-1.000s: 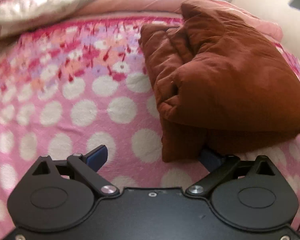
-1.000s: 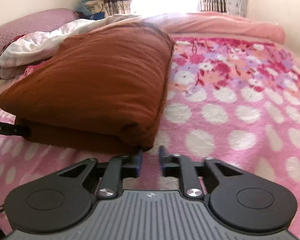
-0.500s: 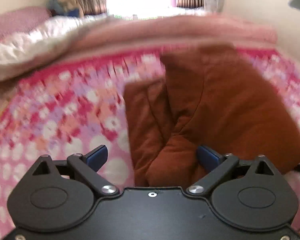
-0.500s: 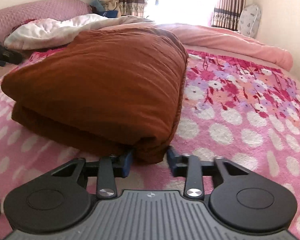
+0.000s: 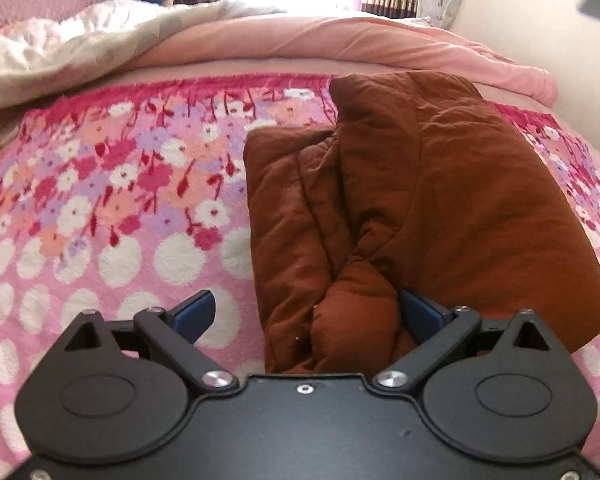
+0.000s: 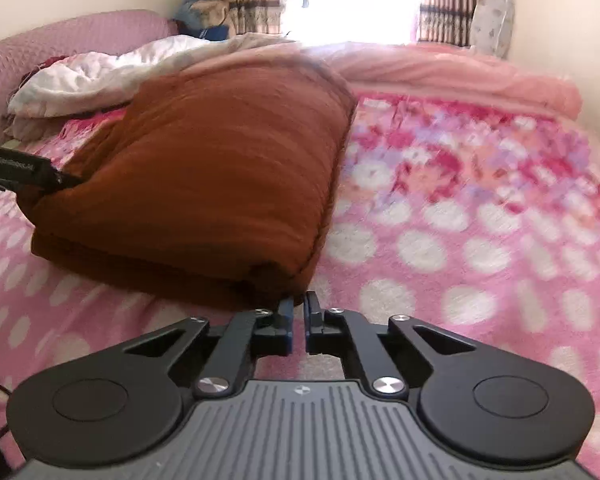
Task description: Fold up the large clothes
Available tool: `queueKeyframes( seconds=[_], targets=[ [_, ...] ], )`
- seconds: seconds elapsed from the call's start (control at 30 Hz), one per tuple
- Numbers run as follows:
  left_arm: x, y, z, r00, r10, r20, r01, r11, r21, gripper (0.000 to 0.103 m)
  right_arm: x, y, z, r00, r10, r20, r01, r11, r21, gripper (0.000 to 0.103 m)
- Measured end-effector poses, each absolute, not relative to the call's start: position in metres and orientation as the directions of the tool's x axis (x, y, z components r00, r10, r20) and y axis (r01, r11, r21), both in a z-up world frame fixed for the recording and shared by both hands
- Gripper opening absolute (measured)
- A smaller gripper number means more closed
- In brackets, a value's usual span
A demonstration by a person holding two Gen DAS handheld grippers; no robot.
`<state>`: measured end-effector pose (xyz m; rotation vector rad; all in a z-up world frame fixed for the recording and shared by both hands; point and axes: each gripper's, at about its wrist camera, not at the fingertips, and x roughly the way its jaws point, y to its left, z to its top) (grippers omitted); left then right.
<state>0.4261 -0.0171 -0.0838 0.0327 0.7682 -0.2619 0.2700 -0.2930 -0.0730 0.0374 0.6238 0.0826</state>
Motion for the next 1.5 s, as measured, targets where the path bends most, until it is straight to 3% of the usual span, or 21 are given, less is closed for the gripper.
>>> queueKeyframes(
  seconds=[0.13, 0.33, 0.57, 0.67, 0.7, 0.77, 0.9, 0.93, 1.17, 1.5],
  targets=[
    [0.425, -0.025, -0.086, 0.710, -0.187, -0.679, 0.239, 0.971, -0.017, 0.102, 0.269, -0.285, -0.038, 0.861, 0.127, -0.493, -0.118, 0.992, 0.049, 0.011],
    [0.429, -0.021, -0.092, 0.695, -0.206, -0.689, 0.227, 0.972, -0.062, 0.103, 0.317, -0.266, -0.078, 0.800, 0.111, -0.590, -0.097, 0.994, 0.055, 0.009],
    [0.424, -0.016, -0.087, 0.705, -0.206, -0.679, 0.191, 0.977, -0.098, 0.102, 0.309, -0.264, -0.072, 0.809, 0.086, -0.582, -0.076, 0.996, 0.042, 0.010],
    [0.406, -0.010, -0.071, 0.727, -0.210, -0.653, 0.177, 0.977, -0.117, 0.100, 0.290, -0.263, -0.054, 0.846, 0.096, -0.525, -0.063, 0.995, 0.080, 0.025],
    [0.397, -0.010, -0.065, 0.739, -0.199, -0.644, 0.173, 0.979, -0.104, 0.100, 0.284, -0.262, -0.048, 0.854, 0.097, -0.511, -0.059, 0.994, 0.089, 0.034],
    [0.377, -0.013, -0.054, 0.763, -0.176, -0.622, 0.165, 0.983, -0.077, 0.100, 0.272, -0.255, -0.038, 0.868, 0.095, -0.487, -0.061, 0.994, 0.086, 0.040],
    [0.326, -0.015, -0.035, 0.831, -0.170, -0.529, 0.168, 0.984, -0.054, 0.100, 0.246, -0.238, -0.022, 0.896, 0.089, -0.435, -0.060, 0.995, 0.080, 0.079],
    [0.310, -0.015, -0.031, 0.852, -0.167, -0.496, 0.165, 0.985, -0.049, 0.100, 0.237, -0.234, -0.018, 0.905, 0.089, -0.416, -0.064, 0.995, 0.074, 0.082],
    [0.218, -0.015, -0.020, 0.933, -0.132, -0.335, 0.150, 0.988, 0.028, 0.100, 0.193, -0.216, -0.009, 0.933, 0.064, -0.353, -0.040, 0.996, 0.075, 0.094],
    [0.133, -0.002, -0.034, 0.922, -0.178, -0.344, 0.184, 0.983, -0.017, 0.100, 0.137, -0.200, -0.023, 0.932, -0.024, -0.362, 0.074, 0.989, 0.124, 0.095]
  ],
)
